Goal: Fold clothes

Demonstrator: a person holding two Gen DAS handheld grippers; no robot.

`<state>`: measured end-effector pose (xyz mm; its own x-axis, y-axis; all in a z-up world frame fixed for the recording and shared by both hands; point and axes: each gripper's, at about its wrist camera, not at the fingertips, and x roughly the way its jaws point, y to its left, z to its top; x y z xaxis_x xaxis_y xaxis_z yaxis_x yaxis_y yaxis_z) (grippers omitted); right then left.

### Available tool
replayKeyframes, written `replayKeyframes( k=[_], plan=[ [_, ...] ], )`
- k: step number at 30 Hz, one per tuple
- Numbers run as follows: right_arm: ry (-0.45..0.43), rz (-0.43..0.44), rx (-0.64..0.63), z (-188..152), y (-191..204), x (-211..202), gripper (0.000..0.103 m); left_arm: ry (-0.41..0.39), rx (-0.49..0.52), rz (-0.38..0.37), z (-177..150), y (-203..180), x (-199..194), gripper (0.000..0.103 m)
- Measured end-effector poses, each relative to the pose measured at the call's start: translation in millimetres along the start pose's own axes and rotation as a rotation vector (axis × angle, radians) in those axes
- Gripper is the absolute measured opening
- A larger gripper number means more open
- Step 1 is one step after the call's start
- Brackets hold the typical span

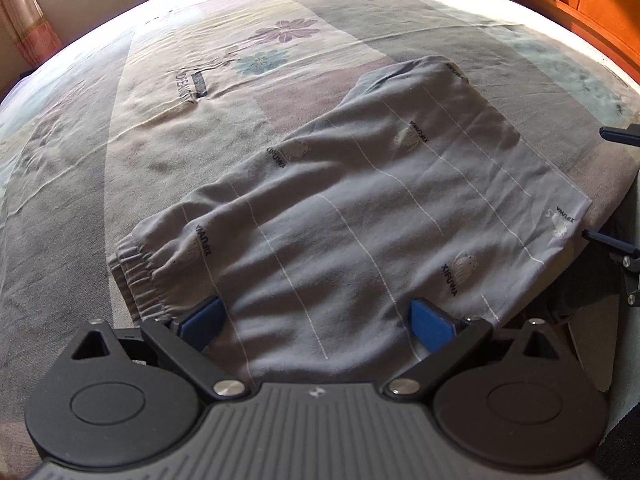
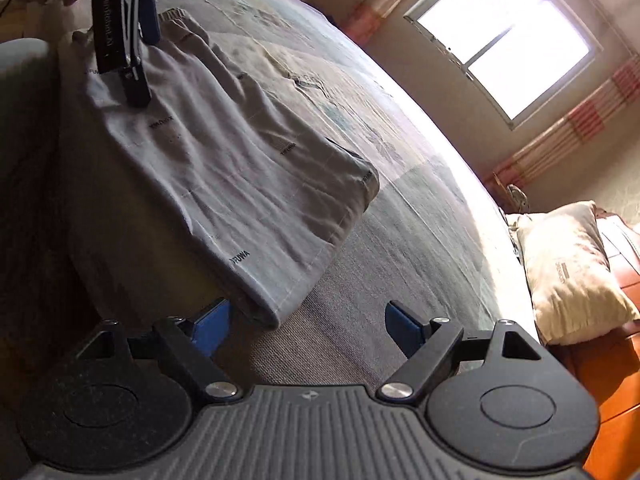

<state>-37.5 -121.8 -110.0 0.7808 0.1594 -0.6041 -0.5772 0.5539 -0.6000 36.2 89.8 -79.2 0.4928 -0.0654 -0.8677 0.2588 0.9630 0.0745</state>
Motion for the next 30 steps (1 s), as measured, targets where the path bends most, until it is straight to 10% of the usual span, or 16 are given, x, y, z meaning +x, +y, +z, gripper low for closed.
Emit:
replayKeyframes(
  k=[9, 16, 24, 30],
  plan=[
    [-0.034, -0.07, -0.11, 4, -1, 21, 0.089, 0.012, 0.011, 0.012, -3, 8, -4, 0.099],
    [0.004, 0.063, 0.173, -18, -49, 6, 0.089, -0.049, 0.078, 0.079, -6, 11, -29, 0.099],
    [-0.17, 0.301, 0.468, 27, -76, 8, 0.096, -0.21, 0.086, -0.12, 48, -8, -48, 0.099],
    [0.009, 0.366, 0.572, 17, -47, 59, 0.098, -0.21, 0.081, -0.3, 95, -30, -31, 0.099]
  ],
)
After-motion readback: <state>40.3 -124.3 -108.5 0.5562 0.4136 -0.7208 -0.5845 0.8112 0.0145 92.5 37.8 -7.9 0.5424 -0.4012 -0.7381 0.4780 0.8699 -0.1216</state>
